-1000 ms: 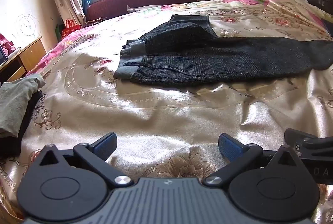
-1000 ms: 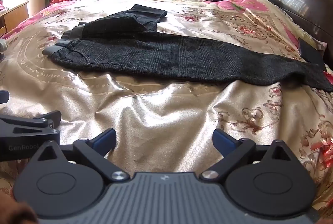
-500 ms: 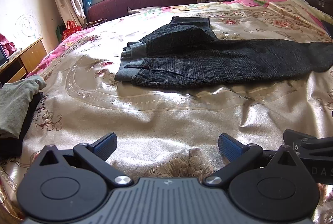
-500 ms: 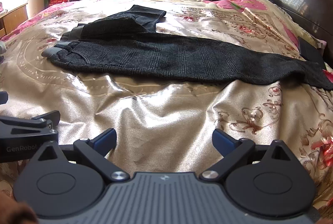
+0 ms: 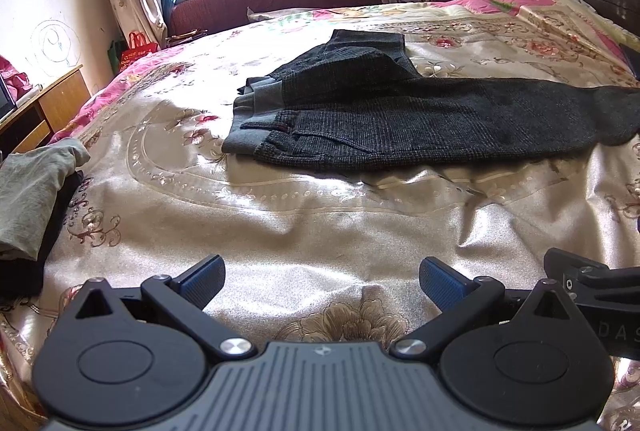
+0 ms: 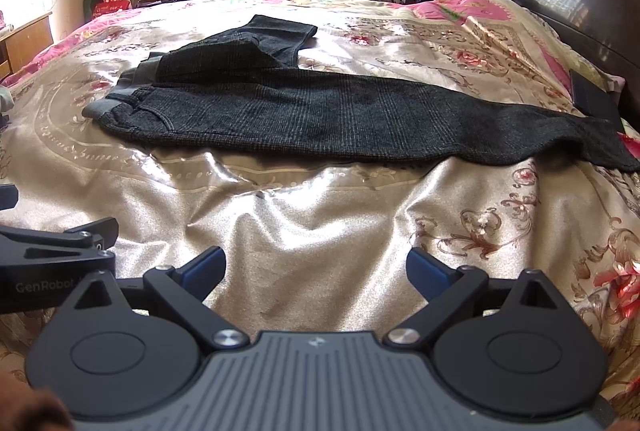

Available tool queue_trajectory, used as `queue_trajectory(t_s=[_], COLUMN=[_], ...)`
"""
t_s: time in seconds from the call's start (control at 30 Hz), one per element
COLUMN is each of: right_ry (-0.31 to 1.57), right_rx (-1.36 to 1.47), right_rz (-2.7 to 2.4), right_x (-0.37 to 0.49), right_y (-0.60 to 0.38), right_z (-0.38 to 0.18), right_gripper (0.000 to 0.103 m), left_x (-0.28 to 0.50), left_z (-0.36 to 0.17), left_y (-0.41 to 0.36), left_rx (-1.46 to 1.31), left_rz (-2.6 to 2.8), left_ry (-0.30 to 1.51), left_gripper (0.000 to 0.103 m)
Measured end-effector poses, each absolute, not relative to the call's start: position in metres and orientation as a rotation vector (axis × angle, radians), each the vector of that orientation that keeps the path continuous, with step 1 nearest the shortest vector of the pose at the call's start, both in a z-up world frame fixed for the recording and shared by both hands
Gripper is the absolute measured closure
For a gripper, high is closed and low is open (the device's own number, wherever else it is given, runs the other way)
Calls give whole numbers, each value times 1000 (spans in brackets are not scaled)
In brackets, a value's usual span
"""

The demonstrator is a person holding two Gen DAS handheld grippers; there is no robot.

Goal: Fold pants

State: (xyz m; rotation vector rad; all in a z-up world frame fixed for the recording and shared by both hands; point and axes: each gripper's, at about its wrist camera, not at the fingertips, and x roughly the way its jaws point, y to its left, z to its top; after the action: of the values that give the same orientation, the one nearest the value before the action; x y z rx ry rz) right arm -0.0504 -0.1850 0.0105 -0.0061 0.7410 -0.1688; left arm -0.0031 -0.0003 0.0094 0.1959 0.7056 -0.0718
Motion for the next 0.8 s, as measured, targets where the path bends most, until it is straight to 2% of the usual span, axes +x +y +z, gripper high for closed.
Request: queue_trajectory(t_s=[0.8], right_ry=[748], right_rx=[-3], right_rz=[-170], right_x=[-51], right_y=[-185], right_z=[10], right_gripper=[6], left_x=[-5], left_z=[9], left_y=[-2], left_rx=[211], left_rz=[-70], left_ry=[707], left_gripper=[0])
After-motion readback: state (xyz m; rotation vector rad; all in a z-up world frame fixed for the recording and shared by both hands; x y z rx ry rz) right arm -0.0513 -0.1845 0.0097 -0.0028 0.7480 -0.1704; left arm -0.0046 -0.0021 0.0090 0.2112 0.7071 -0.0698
